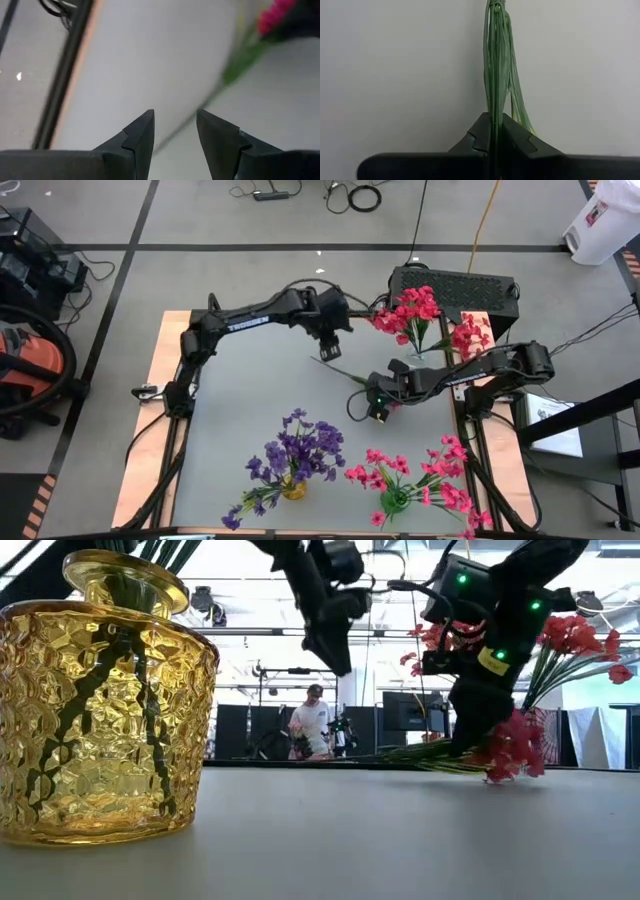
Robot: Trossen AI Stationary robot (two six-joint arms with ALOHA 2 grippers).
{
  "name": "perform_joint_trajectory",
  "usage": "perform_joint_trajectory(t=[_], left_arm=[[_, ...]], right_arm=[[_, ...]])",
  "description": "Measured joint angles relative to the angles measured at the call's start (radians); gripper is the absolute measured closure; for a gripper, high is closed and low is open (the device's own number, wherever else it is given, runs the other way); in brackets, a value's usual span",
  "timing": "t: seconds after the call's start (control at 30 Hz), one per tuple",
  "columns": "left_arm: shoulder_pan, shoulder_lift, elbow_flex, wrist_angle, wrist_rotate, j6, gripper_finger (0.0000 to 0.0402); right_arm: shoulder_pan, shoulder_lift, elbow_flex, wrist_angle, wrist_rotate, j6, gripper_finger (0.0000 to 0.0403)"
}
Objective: Sort flowers into vase by color
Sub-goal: Put the pink flower into the green transparent vase
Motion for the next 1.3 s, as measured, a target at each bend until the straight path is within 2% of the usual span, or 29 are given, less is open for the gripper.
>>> perform_joint_trajectory(t=[0.43,0.57,0.73,1.0,1.3], left_arm=[[-0.266,-0.048,-0.008,-0.238,0.003,-0.002,0.0246],[-0.351,-0.048,-0.009,-0.227,0.004,-0.002,0.0246],[-0.432,-0.044,-0.009,-0.106,-0.02,0.006,0.0246],[-0.464,-0.043,-0.009,-0.015,-0.129,0.052,0.0246],[-0.463,-0.038,-0.009,-0.008,-0.142,0.05,0.0246]], right_arm=[[0.178,-0.001,0.001,-0.053,0.025,0.107,0.0387],[0.235,-0.001,0.001,-0.078,0.026,0.156,0.0387],[0.298,-0.001,0.001,-0.086,0.036,0.188,0.0387],[0.381,-0.001,0.091,-0.22,0.127,0.208,0.0387],[0.456,-0.001,0.216,-0.342,0.218,0.206,0.0387]])
